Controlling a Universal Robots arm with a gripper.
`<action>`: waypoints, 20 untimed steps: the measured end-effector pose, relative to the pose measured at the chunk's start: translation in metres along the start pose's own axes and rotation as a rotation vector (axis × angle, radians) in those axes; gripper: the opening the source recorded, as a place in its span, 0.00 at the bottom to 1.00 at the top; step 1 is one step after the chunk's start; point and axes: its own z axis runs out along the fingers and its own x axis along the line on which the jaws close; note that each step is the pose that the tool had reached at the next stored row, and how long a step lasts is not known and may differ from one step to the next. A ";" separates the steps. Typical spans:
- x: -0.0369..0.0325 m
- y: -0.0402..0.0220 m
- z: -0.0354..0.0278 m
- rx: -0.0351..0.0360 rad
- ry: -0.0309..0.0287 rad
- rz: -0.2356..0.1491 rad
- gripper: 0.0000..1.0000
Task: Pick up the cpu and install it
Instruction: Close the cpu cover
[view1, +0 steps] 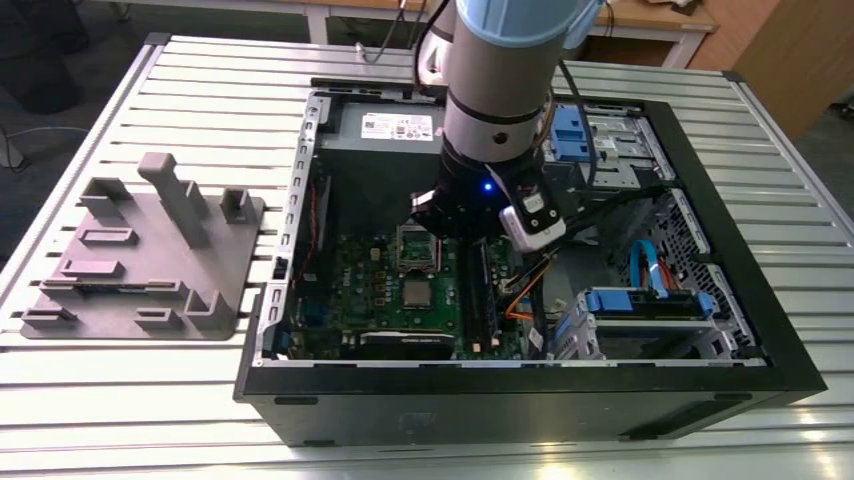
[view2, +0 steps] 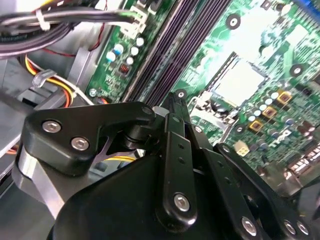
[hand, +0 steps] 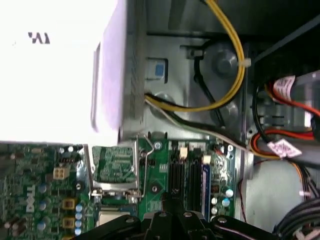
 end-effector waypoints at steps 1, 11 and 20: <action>-0.0001 0.0019 0.0002 -0.0003 0.0000 0.000 0.11; 0.0001 0.0189 0.0090 -0.0012 -0.0005 -0.009 0.11; 0.0013 0.0198 0.0112 -0.0017 -0.0022 -0.009 0.11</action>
